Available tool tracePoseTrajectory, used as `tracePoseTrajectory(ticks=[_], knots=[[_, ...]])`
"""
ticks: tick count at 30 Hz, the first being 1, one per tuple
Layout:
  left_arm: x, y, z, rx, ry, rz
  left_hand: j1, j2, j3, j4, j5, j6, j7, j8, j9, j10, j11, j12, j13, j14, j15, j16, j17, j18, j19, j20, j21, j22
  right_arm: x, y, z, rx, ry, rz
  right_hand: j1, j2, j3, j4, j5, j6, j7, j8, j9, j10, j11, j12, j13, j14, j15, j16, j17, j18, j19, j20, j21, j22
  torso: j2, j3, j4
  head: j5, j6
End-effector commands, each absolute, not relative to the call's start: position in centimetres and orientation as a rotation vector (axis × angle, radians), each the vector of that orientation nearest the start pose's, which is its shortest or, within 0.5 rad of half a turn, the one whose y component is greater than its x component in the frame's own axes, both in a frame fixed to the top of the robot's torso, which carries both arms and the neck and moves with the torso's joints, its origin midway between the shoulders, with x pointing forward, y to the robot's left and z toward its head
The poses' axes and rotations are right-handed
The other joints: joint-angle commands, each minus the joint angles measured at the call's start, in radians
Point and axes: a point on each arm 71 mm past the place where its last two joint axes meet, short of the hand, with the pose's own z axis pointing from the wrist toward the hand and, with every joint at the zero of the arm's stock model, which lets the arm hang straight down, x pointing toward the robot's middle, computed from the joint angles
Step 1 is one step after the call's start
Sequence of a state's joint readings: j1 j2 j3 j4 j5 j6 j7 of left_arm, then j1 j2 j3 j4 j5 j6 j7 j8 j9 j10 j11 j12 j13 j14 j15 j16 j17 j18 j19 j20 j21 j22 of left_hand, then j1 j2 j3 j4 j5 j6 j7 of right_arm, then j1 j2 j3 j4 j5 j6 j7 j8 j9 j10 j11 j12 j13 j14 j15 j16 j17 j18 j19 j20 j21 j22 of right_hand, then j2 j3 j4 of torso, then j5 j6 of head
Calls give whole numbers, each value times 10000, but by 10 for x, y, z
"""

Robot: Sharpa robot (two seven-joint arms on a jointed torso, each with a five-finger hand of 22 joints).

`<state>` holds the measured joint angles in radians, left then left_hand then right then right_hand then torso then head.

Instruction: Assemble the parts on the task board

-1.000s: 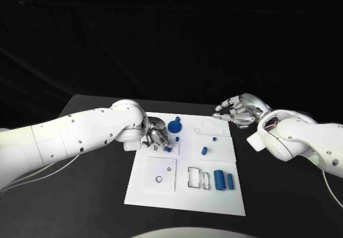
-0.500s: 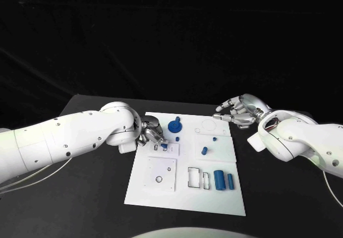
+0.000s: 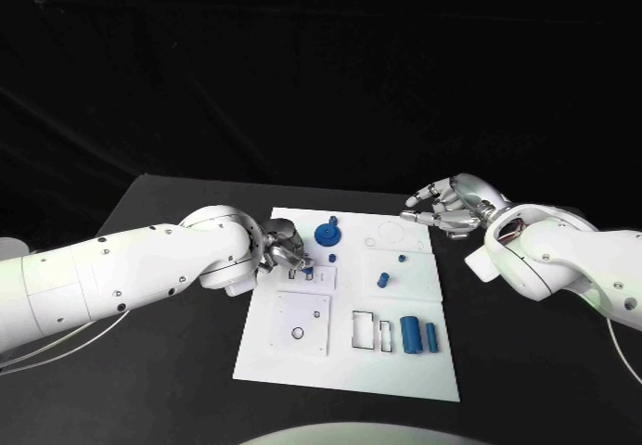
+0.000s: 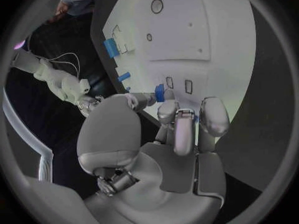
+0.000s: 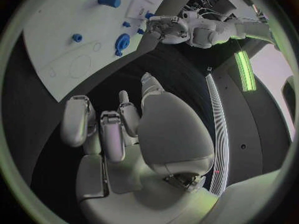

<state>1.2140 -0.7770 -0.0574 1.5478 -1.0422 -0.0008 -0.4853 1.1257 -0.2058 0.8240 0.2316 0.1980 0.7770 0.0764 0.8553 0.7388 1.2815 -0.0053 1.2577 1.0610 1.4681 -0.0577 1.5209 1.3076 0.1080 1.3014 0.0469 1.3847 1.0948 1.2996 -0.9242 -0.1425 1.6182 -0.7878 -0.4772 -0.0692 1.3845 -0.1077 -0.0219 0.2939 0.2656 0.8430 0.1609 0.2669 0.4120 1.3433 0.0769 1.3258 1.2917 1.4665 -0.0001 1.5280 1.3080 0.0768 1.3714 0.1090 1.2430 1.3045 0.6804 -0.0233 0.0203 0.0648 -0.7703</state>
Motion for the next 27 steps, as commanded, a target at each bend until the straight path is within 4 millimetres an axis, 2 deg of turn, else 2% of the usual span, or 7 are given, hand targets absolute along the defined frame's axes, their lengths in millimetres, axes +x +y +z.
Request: tracePoseTrajectory(ticks=[1,9,17,27], knots=[[473,174,-218,-1959,21805,-5314,-43,-72,2042,-1981,94,163,-71,57,24,80,-16,50,15,758,-78,72,1777,-126,92,-20,73,31,476,-226,-171,4860,16957,8860,-9,70,-56,-17,43,-65,-1,60,-2,-58,10,-69,-14,739,57,-25,1381,93,-64,22,-48,-13,1,-11,-7,9,-18],[471,170,-223,-1338,21922,-4994,-143,-206,2138,-2024,375,269,-120,79,45,197,-65,89,85,795,-125,114,1860,-144,160,-60,125,128,476,-227,-171,4857,16972,8855,-31,87,-59,-15,56,-65,-2,65,-1,-53,10,-63,-9,741,57,-22,1389,91,-59,22,-43,-7,10,-4,-31,12,-36],[472,168,-224,-733,21912,-4661,-190,-250,2152,-2039,574,306,-138,84,56,228,-82,83,86,803,-144,120,1874,-149,180,-79,140,158,476,-226,-172,4853,16982,8858,-63,117,-61,-14,76,-63,-3,74,0,-55,9,-65,-15,740,56,-25,1384,94,-63,22,-55,-14,17,-3,-6,-13,-47],[472,165,-225,62,21828,-4217,-249,-305,2145,-2062,808,361,-162,98,72,280,-106,95,114,808,-165,123,1883,-159,215,-98,165,208,475,-226,-173,4854,17003,8862,-86,135,-63,-13,87,-62,-4,80,0,-54,8,-64,-15,739,56,-28,1377,92,-59,21,-53,-10,7,-4,-14,-16,-78]])
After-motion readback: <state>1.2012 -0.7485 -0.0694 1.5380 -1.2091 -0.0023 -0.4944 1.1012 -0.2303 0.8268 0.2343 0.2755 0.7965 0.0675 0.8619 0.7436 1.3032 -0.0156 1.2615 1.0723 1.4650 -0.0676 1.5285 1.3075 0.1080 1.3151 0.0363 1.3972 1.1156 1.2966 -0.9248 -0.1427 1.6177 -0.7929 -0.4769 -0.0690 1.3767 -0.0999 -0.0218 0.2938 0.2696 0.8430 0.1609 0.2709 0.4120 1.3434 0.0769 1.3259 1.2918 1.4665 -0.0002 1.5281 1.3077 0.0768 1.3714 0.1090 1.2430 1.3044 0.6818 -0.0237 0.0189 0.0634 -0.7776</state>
